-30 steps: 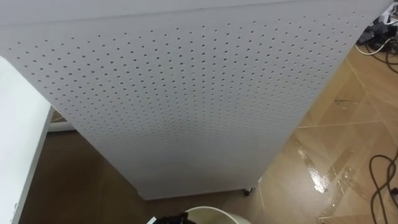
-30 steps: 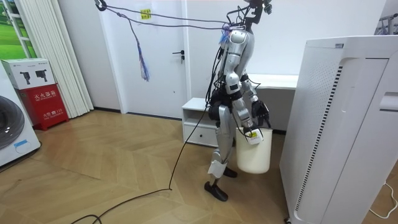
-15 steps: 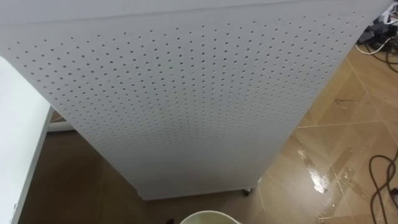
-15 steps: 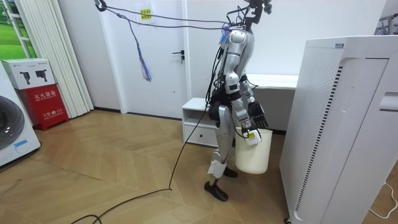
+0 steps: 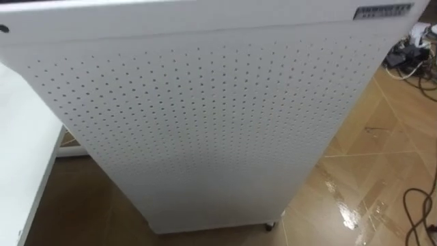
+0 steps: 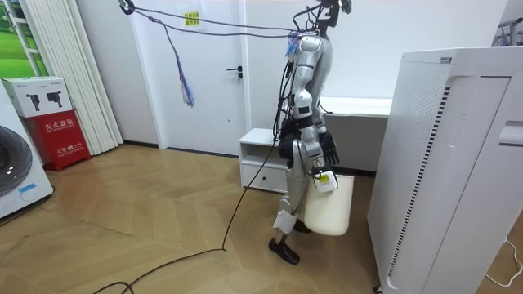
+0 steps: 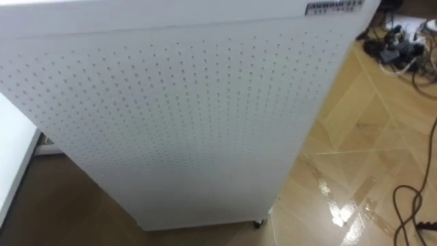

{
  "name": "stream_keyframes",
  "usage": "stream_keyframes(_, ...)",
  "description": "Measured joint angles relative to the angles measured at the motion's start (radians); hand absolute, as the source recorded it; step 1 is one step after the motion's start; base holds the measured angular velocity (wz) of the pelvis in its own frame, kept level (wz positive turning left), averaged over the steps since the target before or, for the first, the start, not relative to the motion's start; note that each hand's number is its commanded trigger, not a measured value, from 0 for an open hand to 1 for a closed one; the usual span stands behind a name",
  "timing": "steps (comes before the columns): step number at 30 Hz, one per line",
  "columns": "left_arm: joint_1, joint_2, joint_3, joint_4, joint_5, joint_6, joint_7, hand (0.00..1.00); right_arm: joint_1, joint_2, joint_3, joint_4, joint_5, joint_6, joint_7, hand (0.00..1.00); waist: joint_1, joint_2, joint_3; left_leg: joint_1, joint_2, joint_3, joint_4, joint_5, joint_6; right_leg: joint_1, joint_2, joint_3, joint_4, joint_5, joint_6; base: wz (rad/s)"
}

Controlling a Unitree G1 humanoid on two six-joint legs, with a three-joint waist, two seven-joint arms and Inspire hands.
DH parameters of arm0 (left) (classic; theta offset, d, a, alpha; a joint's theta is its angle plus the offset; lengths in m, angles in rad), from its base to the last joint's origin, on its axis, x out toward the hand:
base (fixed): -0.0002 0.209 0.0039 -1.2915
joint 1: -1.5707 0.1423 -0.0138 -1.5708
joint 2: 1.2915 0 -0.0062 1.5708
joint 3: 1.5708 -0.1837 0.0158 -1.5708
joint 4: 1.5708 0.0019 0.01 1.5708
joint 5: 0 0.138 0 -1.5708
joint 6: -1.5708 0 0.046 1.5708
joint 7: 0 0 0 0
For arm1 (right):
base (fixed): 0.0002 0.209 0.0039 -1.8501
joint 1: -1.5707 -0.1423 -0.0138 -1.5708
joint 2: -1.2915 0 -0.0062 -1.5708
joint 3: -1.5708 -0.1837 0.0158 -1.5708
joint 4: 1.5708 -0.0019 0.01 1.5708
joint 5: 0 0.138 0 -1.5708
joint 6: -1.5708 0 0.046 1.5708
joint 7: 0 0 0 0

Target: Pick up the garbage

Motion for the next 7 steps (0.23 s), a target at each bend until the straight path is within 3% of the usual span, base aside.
stream_keyframes(3, 0.054, -0.013, 0.074, 0.022, -0.056, -0.001, 0.009, 0.00, 0.065, 0.002, -0.079, 0.016, 0.006, 0.000, 0.010, 1.00, 0.001, -0.014, -0.0074, 0.070, -0.003, 0.002, -0.031, 0.000, 0.000, 0.061, 0.000, -0.001, -0.020, -0.001, 0.002, -0.01)
stream_keyframes(7, 0.095, -0.013, 0.101, 0.041, -0.136, 0.007, 0.022, 0.00, 0.131, 0.032, -0.149, 0.038, 0.035, -0.001, 0.007, 1.00, -0.004, -0.032, -0.0199, 0.136, -0.008, 0.001, -0.062, -0.001, 0.000, 0.133, 0.004, 0.000, -0.052, -0.002, 0.004, 0.00)
